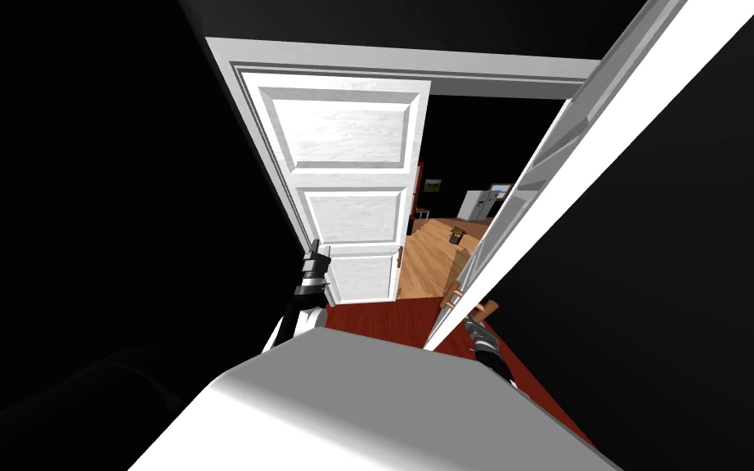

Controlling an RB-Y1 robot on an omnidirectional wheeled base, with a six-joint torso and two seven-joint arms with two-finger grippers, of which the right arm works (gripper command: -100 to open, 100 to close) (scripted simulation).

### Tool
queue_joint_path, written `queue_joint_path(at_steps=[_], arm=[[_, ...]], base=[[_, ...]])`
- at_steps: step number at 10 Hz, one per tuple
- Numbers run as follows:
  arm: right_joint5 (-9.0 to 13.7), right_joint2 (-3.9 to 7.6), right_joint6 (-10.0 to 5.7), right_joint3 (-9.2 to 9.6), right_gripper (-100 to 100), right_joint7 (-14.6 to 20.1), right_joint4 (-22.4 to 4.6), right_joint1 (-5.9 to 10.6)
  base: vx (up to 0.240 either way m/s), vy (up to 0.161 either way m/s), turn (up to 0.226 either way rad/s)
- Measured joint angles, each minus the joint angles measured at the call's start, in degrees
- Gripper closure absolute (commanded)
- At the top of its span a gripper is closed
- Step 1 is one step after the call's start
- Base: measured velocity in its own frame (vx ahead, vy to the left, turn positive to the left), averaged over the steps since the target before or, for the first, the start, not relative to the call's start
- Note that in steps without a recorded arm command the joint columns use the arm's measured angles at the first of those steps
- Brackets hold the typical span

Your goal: Pull the door open

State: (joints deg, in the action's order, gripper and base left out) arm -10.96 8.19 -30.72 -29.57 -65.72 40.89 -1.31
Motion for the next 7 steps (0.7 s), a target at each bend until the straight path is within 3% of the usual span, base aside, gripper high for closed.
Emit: queue_joint_path(at_steps=[2, 3, 6, 7], arm=[[-0.15, -0.15, 0.94, 0.65, 100, 0.93, 2.30, -1.40], [-0.32, -0.82, 2.18, 0.99, 100, 1.19, 5.02, -2.65], [1.50, -0.67, 3.20, 0.51, 100, 1.21, 4.19, -1.32], [1.82, -0.77, 4.04, 0.62, 100, 1.40, 5.19, -1.79]], base=[[0.000, 0.000, 0.000], [-0.018, -0.034, 0.003], [-0.043, -0.046, 0.006], [-0.027, -0.053, 0.005]])
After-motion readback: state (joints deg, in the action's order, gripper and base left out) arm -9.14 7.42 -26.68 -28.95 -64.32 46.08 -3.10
